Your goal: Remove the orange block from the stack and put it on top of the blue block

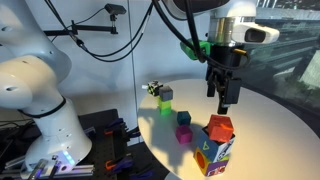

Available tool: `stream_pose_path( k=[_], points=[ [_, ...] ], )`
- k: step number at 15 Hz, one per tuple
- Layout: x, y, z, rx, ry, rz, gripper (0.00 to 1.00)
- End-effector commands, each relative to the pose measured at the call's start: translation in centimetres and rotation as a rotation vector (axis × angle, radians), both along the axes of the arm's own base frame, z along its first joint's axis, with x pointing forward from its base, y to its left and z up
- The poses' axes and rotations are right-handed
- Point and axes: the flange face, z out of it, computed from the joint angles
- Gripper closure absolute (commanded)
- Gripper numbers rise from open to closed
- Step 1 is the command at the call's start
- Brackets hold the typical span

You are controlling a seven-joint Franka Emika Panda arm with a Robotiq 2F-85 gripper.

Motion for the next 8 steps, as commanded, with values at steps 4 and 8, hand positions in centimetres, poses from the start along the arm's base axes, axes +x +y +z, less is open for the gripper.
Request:
stream_pose_path(
  k=[4, 8],
  points=[
    [0.4, -1.7, -0.9, -0.004, -0.034, -0.067, 0.00],
    [0.2, -1.5, -1.4, -0.006, -0.014, -0.060, 0.00]
  ],
)
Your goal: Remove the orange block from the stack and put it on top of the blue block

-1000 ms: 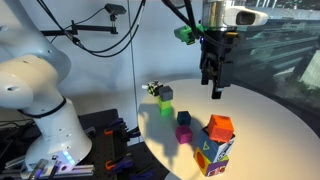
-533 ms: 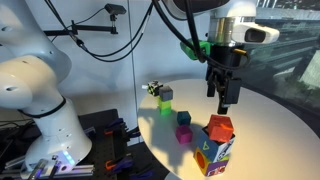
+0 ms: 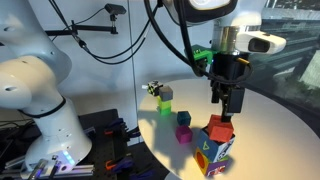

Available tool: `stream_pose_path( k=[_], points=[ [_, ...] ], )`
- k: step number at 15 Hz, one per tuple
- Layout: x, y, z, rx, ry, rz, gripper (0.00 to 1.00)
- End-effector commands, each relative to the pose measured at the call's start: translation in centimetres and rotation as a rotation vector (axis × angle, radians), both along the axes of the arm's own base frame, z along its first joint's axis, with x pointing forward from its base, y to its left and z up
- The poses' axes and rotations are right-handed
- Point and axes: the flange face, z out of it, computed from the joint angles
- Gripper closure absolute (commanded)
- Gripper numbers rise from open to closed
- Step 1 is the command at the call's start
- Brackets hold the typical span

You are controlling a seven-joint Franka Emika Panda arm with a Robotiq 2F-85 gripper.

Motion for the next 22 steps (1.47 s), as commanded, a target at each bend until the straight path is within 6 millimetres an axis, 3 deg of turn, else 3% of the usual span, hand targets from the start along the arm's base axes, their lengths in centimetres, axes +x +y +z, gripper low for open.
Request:
stream_pose_path(
  k=[1, 10, 22],
  points=[
    [0.0, 0.0, 0.0, 0.001, 0.002, -0.004, 0.00],
    [0.2, -0.2, -0.3, 0.000, 0.007, -0.012, 0.00],
    [2.0, -0.6, -3.8, 0.011, -0.014, -0.085, 0.00]
  ],
)
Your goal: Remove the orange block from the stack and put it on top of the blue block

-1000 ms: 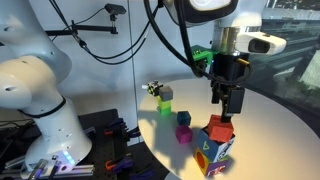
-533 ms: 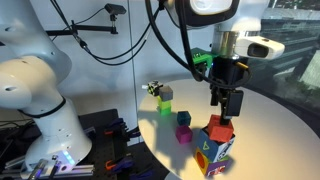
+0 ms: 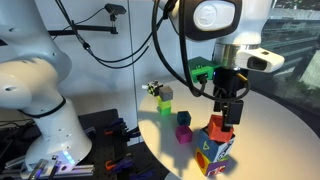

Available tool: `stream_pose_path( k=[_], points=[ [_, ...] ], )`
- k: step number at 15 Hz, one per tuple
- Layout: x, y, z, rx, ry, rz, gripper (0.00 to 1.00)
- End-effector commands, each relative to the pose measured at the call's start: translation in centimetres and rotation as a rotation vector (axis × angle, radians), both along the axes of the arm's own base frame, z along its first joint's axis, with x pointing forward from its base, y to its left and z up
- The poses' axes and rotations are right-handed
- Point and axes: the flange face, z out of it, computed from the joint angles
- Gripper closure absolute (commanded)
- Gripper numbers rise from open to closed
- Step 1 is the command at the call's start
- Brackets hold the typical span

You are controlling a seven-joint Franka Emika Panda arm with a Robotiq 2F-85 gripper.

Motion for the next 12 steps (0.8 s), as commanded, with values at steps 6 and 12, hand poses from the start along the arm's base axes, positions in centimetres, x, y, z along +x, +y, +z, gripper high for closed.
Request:
stream_pose_path(
  k=[6, 12],
  points=[
    [1.2, -0.2, -1.8, 0.001, -0.032, -0.025, 0.33],
    [0.4, 0.0, 0.1, -0.001, -0.045, -0.009, 0.71]
  ],
)
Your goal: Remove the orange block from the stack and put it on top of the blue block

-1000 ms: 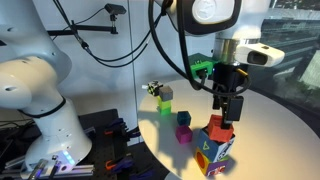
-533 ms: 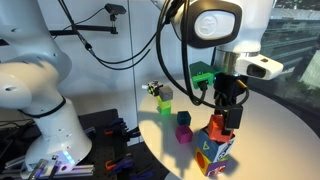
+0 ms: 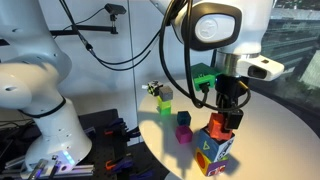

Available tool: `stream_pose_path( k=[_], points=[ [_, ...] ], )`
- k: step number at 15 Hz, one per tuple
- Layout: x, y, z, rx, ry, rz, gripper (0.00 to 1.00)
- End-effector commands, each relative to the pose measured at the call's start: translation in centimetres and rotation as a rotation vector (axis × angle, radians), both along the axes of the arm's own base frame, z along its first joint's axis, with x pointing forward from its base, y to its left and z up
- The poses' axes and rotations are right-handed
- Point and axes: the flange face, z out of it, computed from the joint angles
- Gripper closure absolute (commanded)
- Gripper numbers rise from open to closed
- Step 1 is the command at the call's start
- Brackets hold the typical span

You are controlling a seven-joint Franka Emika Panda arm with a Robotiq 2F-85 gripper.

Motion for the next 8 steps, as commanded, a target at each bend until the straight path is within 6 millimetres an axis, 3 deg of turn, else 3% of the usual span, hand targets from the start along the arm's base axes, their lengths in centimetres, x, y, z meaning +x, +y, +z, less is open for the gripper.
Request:
stream_pose_path(
  k=[1, 8],
  points=[
    [-0.7, 0.2, 2.3, 0.005, -0.020, 0.005, 0.73],
    [-0.5, 2.6, 4.1, -0.002, -0.033, 0.033, 0.75]
  ],
)
